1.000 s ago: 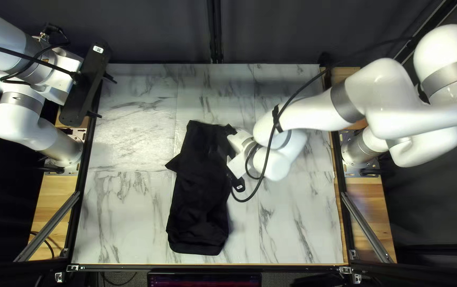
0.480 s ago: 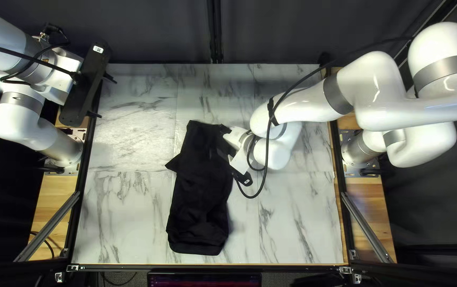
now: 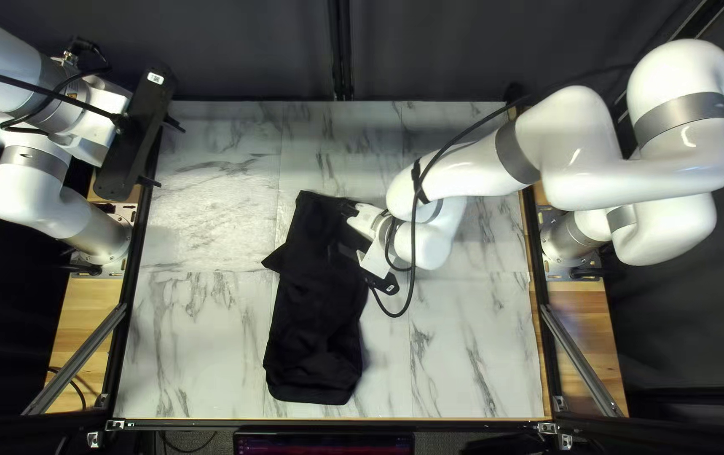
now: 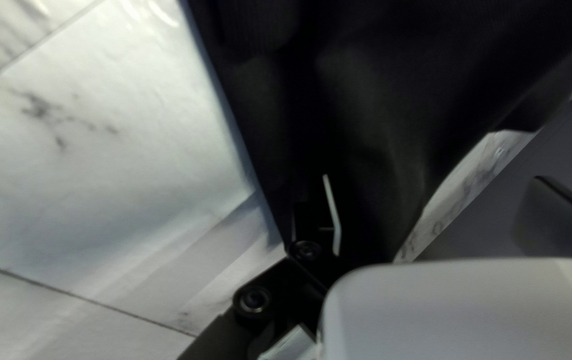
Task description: Fold t-shirt
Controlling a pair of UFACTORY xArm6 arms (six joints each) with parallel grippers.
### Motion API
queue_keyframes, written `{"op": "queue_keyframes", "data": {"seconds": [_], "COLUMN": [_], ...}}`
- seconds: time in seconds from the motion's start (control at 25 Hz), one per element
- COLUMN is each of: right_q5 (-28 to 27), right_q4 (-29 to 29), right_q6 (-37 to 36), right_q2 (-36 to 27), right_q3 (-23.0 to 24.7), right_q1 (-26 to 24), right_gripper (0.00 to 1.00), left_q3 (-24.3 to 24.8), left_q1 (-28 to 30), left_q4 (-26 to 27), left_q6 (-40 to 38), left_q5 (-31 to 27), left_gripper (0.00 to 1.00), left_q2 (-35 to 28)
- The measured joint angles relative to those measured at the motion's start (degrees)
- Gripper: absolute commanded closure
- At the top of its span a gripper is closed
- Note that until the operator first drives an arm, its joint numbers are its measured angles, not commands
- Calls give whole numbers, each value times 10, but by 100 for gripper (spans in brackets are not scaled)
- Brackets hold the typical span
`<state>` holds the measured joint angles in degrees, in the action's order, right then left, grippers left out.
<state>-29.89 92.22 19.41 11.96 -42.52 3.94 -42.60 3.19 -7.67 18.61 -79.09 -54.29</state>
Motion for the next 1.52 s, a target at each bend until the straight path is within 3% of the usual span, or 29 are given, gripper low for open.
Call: {"op": "queue_keyframes", "data": {"seconds": [0.56,0.76,1.2,1.32,1.52], "right_q5": [-3,30,107,111,105], "right_q4": [9,75,307,330,321], "right_q6": [18,84,318,345,339], "right_q2": [-43,-72,-67,-79,-98], "right_q3": [34,56,46,50,61], "right_q1": [1,-26,-107,-120,-132], "right_gripper": [100,100,100,100,100], "left_q3": [0,0,0,0,0], "left_q1": [0,0,0,0,0], "left_q4": [0,0,0,0,0], "left_q6": [0,0,0,0,0], "left_q5": [0,0,0,0,0], "left_gripper": [0,0,0,0,0], "left_q2": [0,0,0,0,0]}}
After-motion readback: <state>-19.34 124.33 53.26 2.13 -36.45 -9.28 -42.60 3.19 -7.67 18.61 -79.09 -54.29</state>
